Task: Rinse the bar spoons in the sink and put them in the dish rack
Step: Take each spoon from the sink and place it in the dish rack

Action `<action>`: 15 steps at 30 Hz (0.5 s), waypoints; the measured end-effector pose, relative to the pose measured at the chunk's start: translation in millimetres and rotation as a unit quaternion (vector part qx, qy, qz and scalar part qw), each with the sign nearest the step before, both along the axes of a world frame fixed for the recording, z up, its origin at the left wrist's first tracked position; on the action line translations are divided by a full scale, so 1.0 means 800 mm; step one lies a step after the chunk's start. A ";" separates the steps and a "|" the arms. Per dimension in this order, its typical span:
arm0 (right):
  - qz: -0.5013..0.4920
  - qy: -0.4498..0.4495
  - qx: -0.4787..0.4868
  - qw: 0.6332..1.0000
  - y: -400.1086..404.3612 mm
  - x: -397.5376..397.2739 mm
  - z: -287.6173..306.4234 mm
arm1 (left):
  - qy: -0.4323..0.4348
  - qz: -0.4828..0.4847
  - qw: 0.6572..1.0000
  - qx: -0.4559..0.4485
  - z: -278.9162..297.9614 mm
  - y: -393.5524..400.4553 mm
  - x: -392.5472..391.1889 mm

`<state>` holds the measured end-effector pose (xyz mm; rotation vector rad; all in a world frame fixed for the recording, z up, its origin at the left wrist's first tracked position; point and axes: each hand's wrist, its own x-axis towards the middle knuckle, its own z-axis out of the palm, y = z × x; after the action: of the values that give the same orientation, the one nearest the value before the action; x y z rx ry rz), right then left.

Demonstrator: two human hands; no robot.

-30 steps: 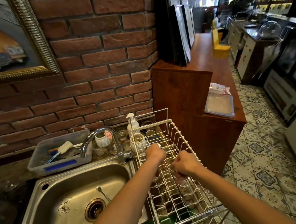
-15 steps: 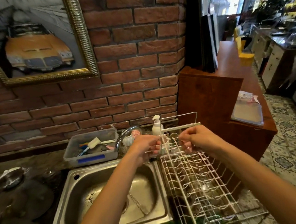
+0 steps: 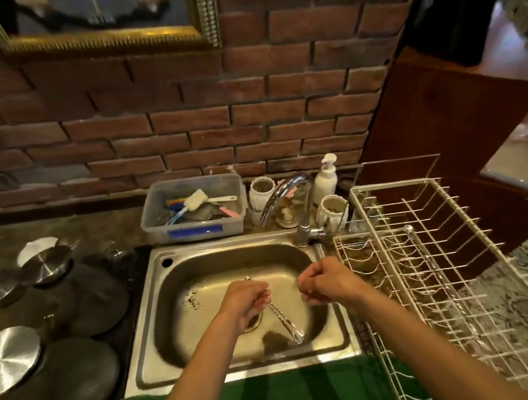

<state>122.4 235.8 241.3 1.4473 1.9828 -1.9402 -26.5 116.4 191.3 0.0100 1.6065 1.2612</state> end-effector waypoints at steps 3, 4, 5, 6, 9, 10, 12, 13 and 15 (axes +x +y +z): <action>-0.028 -0.030 -0.018 0.999 0.001 -0.017 -0.059 | -0.018 0.003 1.000 -0.024 -0.061 0.011 -0.015; -0.034 -0.037 -0.024 0.998 0.002 -0.020 -0.076 | -0.026 0.002 0.999 -0.033 -0.077 0.014 -0.017; -0.037 -0.045 -0.030 0.998 0.003 -0.024 -0.097 | -0.039 0.000 0.998 -0.040 -0.096 0.018 -0.020; -0.036 -0.052 -0.034 0.997 0.005 -0.028 -0.117 | -0.052 -0.004 0.998 -0.046 -0.113 0.021 -0.022; -0.039 -0.069 -0.046 0.996 0.010 -0.039 -0.170 | -0.078 0.008 0.995 -0.059 -0.165 0.028 -0.031; -0.036 -0.075 -0.045 0.996 0.012 -0.042 -0.189 | -0.080 0.014 0.994 -0.068 -0.183 0.031 -0.035; -0.030 -0.086 -0.035 0.995 0.016 -0.046 -0.223 | -0.079 0.023 0.993 -0.083 -0.215 0.038 -0.043; -0.027 -0.093 -0.030 0.995 0.018 -0.049 -0.239 | -0.078 0.029 0.992 -0.089 -0.230 0.043 -0.047; -0.020 -0.106 -0.021 0.994 0.024 -0.054 -0.267 | -0.079 0.036 0.991 -0.098 -0.254 0.052 -0.056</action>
<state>79.0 254.7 27.8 1.6182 1.8244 -1.7471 -71.5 157.9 -12.0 -0.2661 1.5959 1.1242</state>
